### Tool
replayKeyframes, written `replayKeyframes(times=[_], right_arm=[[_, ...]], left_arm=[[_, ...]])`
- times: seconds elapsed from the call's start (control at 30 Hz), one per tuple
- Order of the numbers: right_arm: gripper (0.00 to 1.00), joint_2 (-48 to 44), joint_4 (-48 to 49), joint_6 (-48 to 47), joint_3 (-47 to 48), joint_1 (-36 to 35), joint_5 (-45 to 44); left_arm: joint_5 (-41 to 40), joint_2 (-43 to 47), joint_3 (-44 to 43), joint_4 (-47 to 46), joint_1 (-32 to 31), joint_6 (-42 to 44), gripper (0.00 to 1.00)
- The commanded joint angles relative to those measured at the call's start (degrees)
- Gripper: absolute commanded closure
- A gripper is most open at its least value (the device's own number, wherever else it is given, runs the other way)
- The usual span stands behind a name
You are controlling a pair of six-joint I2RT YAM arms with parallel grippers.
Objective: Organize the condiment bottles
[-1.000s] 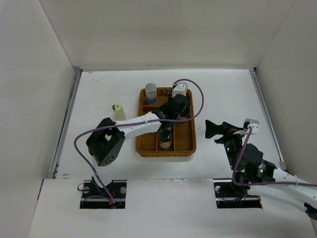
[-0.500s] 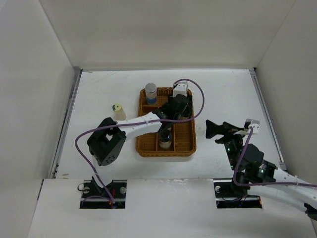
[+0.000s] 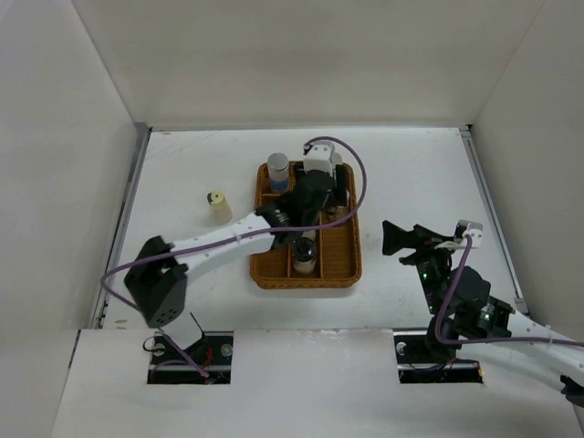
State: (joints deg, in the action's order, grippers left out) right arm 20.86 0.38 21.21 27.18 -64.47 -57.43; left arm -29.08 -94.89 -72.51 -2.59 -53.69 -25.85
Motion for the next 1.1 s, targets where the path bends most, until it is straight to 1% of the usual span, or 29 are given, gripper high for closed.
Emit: replayKeyframes(times=[0.0,0.03,0.07,0.1,0.13,0.2,0.23,0.27,0.3,0.37,0.4,0.47,0.53,0.57,0.63,0.67,0.77,0.87,0.97,1.07], right_arm=[[0.0,-0.04,0.84,0.06,0.33,0.18,-1.11],[0.02,0.58,0.93,-0.12,0.85,0.18,-1.02],[0.09,1.45,1.02,-0.38,1.55,0.18,-0.58],[0.18,2.24,0.94,-0.47,2.34,0.18,-0.4],[0.37,3.99,0.5,-0.73,4.44,0.18,-0.32],[0.56,7.07,-0.29,-1.43,8.13,0.18,-0.05],[0.63,9.35,-1.16,-2.13,10.68,0.18,0.21],[0.66,11.63,-1.78,-3.1,13.14,0.18,0.47],[0.67,14.09,-2.05,-4.06,15.16,1.31,0.74],[0.66,18.06,-1.79,-5.12,17.99,5.34,2.92],[0.63,19.38,-1.61,-5.13,18.34,7.19,4.85],[0.55,20.79,-0.13,-4.69,16.69,10.71,8.46],[0.41,21.06,3.56,-3.38,11.95,14.75,12.59],[0.36,20.89,4.44,-2.76,10.63,16.07,13.82],[0.28,20.45,4.28,-2.32,9.65,18.97,16.11],[0.26,19.75,3.84,-1.97,9.3,19.94,16.9],[0.25,17.55,4.36,-1.61,7.37,23.89,18.93],[0.25,17.19,4.1,-1.09,6.66,27.5,21.91],[0.24,18.86,3.92,-0.91,6.83,28.04,22.63],[0.23,20.35,3.84,-1.26,7.27,28.04,22.18]], left_arm=[[-6.07,12.16,3.59,-3.48,2.31,2.99,0.37],[-7.03,14.54,5.17,-2.95,3.97,3.08,0.37],[-8.09,17.0,6.93,-1.99,6.25,3.08,0.37],[-9.32,19.37,8.51,-0.41,8.97,2.47,0.37],[-10.37,21.66,10.18,0.99,11.78,1.86,0.37],[-11.96,25.53,14.04,2.58,17.93,0.63,0.37],[-12.4,26.42,15.46,3.11,20.31,0.19,0.36],[-13.01,27.73,17.91,3.03,23.64,-1.12,0.35],[-13.63,28.27,19.24,2.94,25.77,-2.53,0.34],[-14.07,27.31,18.99,3.99,28.06,-3.25,0.31],[-14.07,26.17,17.94,5.48,28.86,-3.25,0.3],[-13.9,24.41,15.74,8.64,30.53,-3.77,0.28],[-12.85,23.44,14.33,10.58,32.2,-3.86,0.28],[-12.58,22.91,14.07,11.28,32.81,-3.77,0.28],[-12.05,21.95,14.06,12.69,33.52,-4.47,0.27],[-12.14,21.42,14.41,13.13,33.52,-4.65,0.27],[-11.62,19.66,16.08,13.23,34.05,-5.35,0.27],[-6.8,17.73,16.35,14.63,35.8,-8.16,0.27],[-2.83,16.32,16.08,16.21,37.04,-10.19,0.27],[-3.35,16.49,17.84,15.86,36.78,-10.45,0.27]])
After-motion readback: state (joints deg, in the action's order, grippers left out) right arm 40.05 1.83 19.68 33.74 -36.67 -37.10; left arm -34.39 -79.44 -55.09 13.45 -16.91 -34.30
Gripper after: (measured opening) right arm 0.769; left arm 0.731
